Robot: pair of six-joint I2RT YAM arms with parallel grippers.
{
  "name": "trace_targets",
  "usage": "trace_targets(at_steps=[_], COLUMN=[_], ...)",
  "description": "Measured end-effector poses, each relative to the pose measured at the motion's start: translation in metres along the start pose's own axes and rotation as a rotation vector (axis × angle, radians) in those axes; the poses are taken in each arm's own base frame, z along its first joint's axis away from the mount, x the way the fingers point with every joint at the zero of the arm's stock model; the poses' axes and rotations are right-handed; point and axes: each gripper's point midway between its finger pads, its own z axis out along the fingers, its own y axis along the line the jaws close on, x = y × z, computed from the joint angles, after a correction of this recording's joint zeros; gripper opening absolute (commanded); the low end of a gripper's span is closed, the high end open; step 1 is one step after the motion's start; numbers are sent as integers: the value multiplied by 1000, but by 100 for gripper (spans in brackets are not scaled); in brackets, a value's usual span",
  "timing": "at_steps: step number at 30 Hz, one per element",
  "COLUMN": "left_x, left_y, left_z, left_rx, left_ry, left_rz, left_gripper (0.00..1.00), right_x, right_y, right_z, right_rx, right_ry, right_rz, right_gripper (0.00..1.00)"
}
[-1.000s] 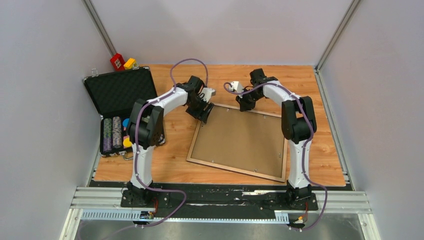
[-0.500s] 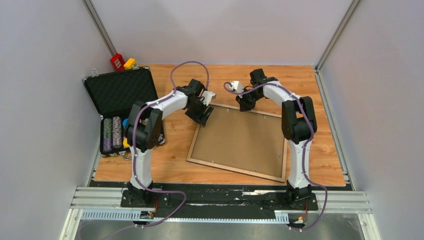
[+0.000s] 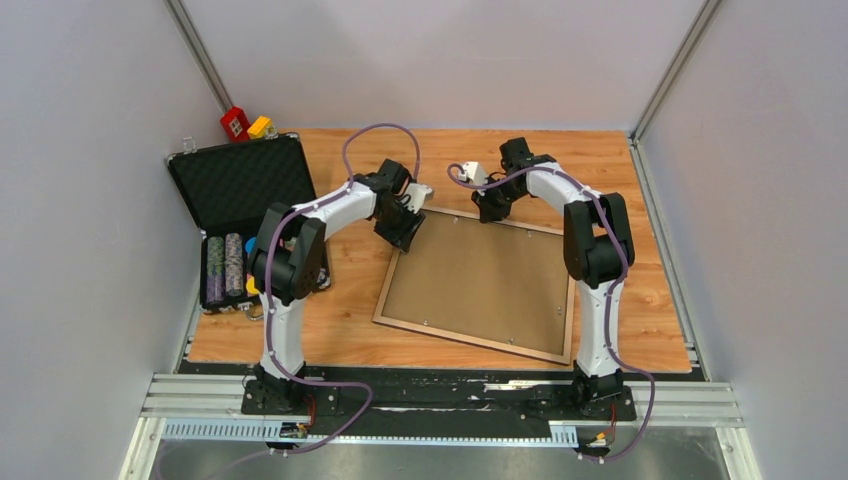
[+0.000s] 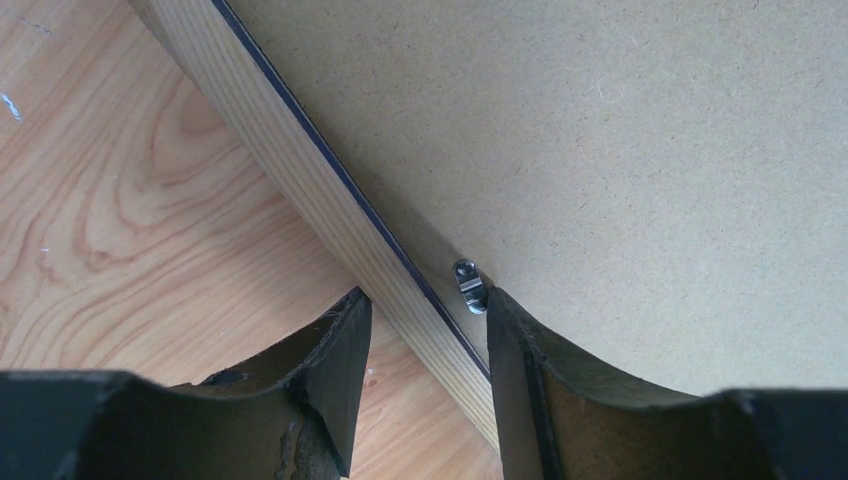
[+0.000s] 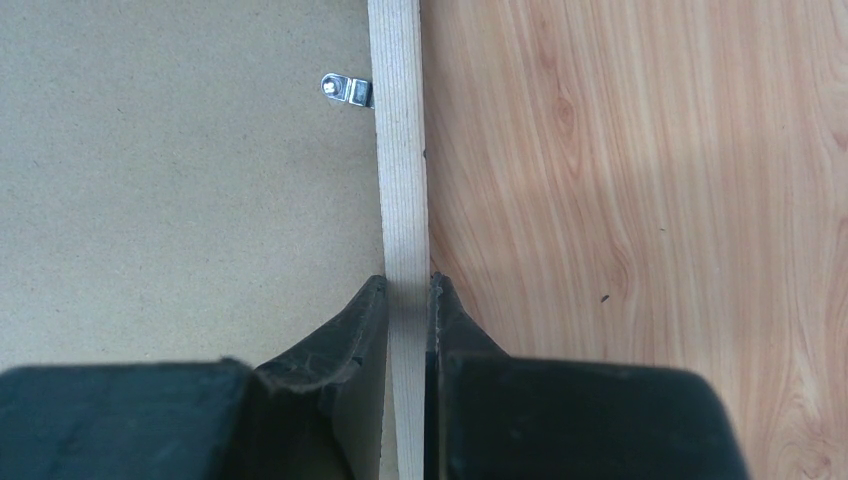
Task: Put the photo into the frame
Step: Adjust the photo frame at the center of the board.
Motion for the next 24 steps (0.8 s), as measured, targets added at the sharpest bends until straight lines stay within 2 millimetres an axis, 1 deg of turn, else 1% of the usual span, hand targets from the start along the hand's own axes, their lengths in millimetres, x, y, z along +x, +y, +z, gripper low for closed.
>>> trace_targets(at_steps=[5, 11, 20, 24], left_x=[0, 0, 0, 0], left_y=[0, 1, 3, 3], left_z=[0, -2, -4, -5], left_rx=[-1, -5, -22, -22], left_ry=[1, 6, 14, 15], left_rz=[0, 2, 3, 2], left_gripper=[46, 42, 33, 32], right_x=[0, 0, 1, 1], right_y=[0, 0, 1, 3], right_z=[0, 0, 0, 0], right_rx=[0, 0, -1, -4], right_ry=[1, 1, 1, 3], right_rz=[2, 2, 5, 8], right_gripper=[0, 0, 0, 0])
